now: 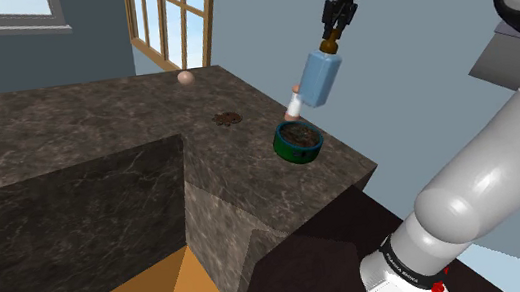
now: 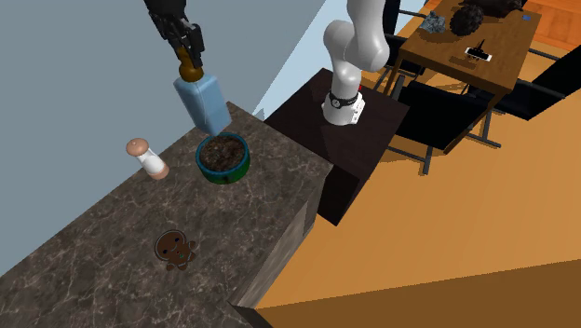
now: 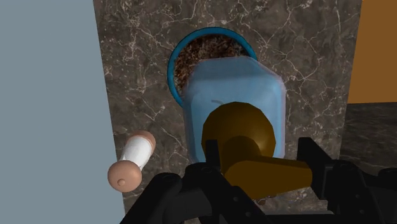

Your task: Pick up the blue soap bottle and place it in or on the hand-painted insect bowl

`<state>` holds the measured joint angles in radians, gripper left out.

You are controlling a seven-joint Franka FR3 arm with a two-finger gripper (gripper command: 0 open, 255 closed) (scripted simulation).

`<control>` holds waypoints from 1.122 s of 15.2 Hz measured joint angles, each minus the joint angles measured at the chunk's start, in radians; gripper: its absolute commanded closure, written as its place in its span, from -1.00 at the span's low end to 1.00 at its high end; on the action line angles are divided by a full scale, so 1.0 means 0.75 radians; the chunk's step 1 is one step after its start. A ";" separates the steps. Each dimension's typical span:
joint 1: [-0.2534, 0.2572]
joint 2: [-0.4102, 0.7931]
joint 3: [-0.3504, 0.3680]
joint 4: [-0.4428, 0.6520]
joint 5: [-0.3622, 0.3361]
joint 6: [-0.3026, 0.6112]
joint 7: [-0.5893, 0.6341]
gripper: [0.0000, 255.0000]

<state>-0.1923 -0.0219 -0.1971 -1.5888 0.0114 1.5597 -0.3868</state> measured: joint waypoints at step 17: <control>0.001 -0.036 0.002 -0.347 -0.007 0.312 0.001 1.00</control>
<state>-0.1914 -0.0489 -0.1958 -1.8492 0.0064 1.7936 -0.3859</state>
